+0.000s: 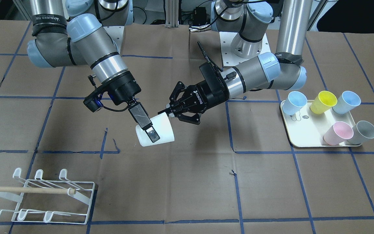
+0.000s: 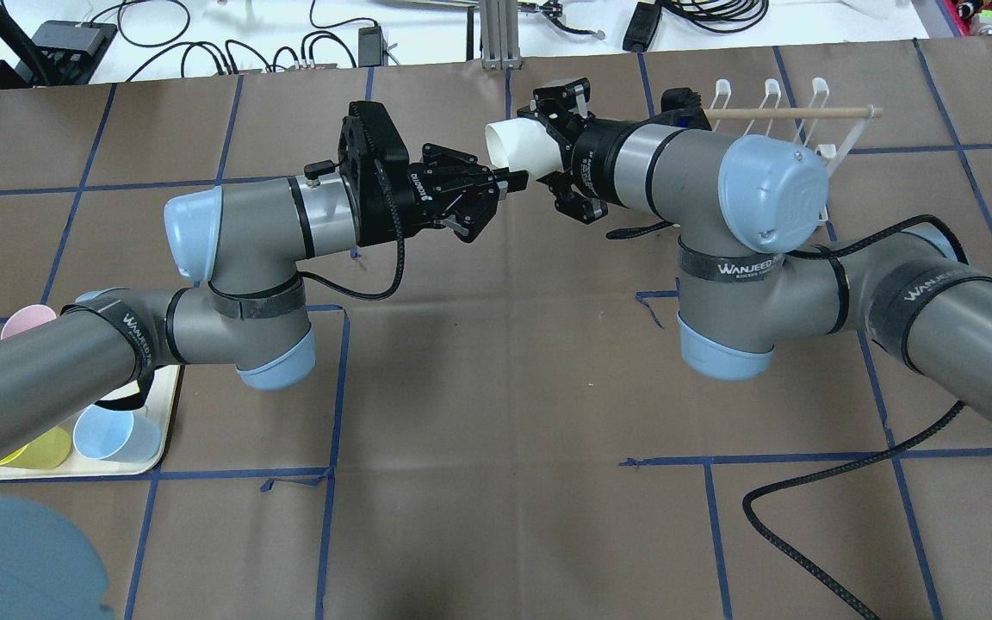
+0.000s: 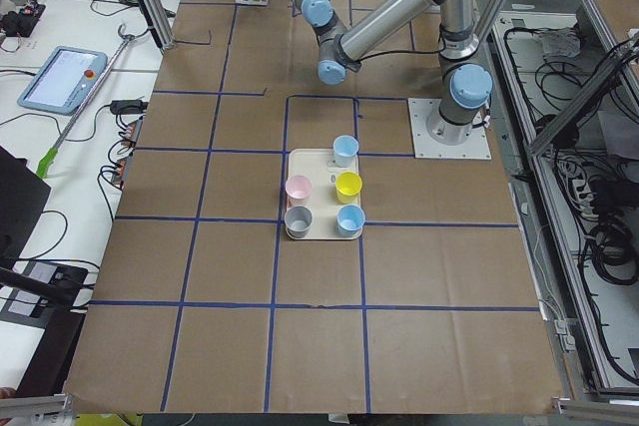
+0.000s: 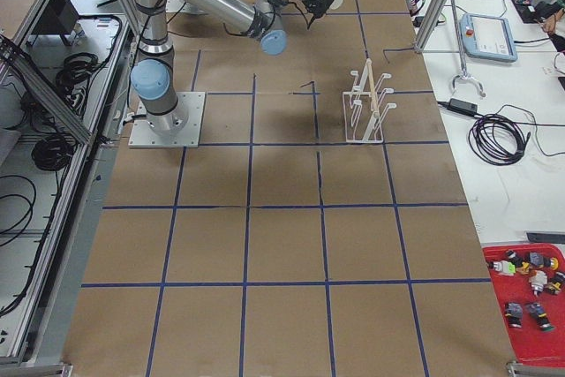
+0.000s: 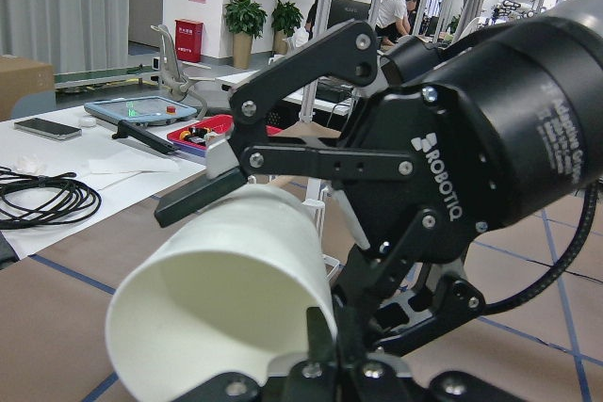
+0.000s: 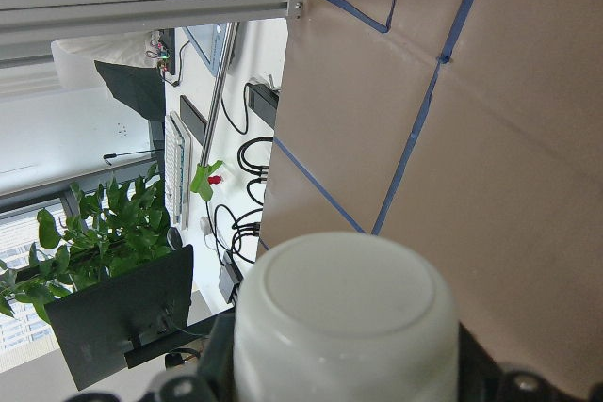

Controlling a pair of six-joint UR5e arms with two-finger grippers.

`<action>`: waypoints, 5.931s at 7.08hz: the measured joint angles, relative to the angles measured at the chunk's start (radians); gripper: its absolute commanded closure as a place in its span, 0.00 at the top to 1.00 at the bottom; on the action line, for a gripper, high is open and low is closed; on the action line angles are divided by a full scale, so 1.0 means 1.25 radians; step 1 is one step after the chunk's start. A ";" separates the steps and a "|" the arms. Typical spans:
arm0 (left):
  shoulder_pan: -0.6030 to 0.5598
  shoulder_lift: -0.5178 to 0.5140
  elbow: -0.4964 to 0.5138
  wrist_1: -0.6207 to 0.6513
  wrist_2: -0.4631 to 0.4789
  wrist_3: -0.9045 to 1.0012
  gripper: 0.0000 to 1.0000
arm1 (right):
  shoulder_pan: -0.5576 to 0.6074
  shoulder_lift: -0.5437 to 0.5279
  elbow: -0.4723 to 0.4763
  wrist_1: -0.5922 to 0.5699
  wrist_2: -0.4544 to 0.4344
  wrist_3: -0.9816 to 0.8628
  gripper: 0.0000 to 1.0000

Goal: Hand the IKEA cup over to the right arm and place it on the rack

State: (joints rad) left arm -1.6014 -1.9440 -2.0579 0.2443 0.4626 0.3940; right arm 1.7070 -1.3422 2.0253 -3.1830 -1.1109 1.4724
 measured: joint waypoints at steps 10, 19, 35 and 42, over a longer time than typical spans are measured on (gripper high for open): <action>0.035 0.024 -0.013 0.023 -0.010 -0.066 0.99 | -0.001 0.002 -0.006 0.000 0.007 -0.005 0.38; 0.109 0.020 0.154 -0.303 0.489 -0.214 0.99 | -0.166 0.079 -0.134 -0.007 -0.105 -0.795 0.15; 0.433 0.496 0.070 -1.419 0.899 0.158 0.98 | -0.217 0.312 -0.192 -0.275 -0.263 -1.170 0.89; 0.517 0.435 -0.130 -1.123 0.926 0.221 0.98 | -0.213 0.308 -0.193 -0.269 -0.259 -1.111 1.00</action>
State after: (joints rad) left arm -0.9549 -1.4001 -2.2201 -1.1601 1.6205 0.6708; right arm 1.4404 -0.9571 1.7836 -3.5190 -1.4350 0.0839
